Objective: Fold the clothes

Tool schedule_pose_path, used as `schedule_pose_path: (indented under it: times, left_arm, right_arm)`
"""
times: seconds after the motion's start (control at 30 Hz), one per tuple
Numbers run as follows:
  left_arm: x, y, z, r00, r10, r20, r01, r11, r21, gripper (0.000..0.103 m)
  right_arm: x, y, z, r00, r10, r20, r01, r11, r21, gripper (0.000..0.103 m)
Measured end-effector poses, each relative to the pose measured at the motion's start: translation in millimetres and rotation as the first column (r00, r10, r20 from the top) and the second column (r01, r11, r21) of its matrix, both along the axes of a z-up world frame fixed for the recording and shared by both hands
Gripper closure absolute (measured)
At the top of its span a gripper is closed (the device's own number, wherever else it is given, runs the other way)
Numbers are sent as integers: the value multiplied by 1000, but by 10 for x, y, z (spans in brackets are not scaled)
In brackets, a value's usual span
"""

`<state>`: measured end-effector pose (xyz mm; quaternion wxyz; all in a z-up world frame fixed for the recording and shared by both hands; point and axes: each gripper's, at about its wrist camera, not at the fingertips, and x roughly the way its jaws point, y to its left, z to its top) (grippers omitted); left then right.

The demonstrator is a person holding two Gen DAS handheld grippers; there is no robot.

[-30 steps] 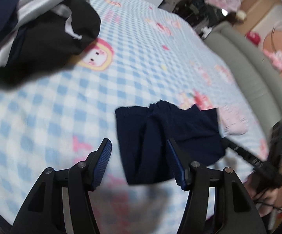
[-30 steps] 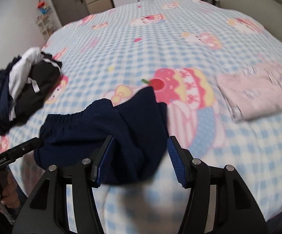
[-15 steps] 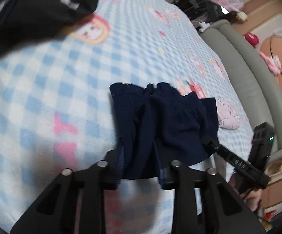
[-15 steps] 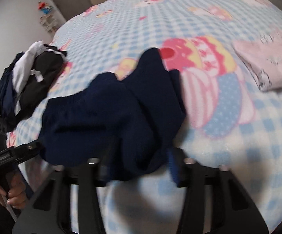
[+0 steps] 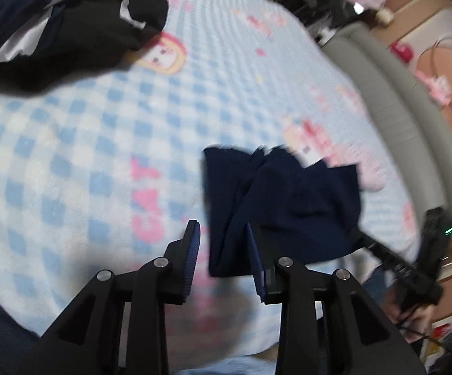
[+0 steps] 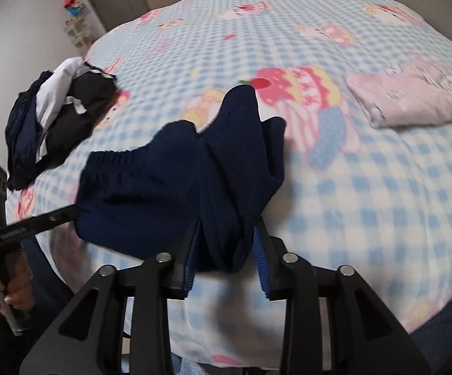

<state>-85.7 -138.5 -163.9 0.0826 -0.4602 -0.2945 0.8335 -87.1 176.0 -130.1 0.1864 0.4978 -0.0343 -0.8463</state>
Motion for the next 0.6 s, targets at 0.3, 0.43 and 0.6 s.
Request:
schedule_pose_path:
  times: [0.3, 0.43, 0.6]
  left_arm:
    - [-258, 69, -284, 998, -25, 63, 18, 994, 112, 43]
    - [-253, 127, -341, 997, -34, 70, 28, 996, 85, 43]
    - [-282, 163, -367, 995, -43, 90, 36, 996, 77, 43]
  right_arm:
    - [-233, 36, -50, 998, 5, 63, 1, 995, -95, 42]
    - [-385, -136, -296, 991, 38, 126, -28, 996, -82, 37]
    - [-437, -245, -472, 991, 30, 131, -23, 998, -50, 28]
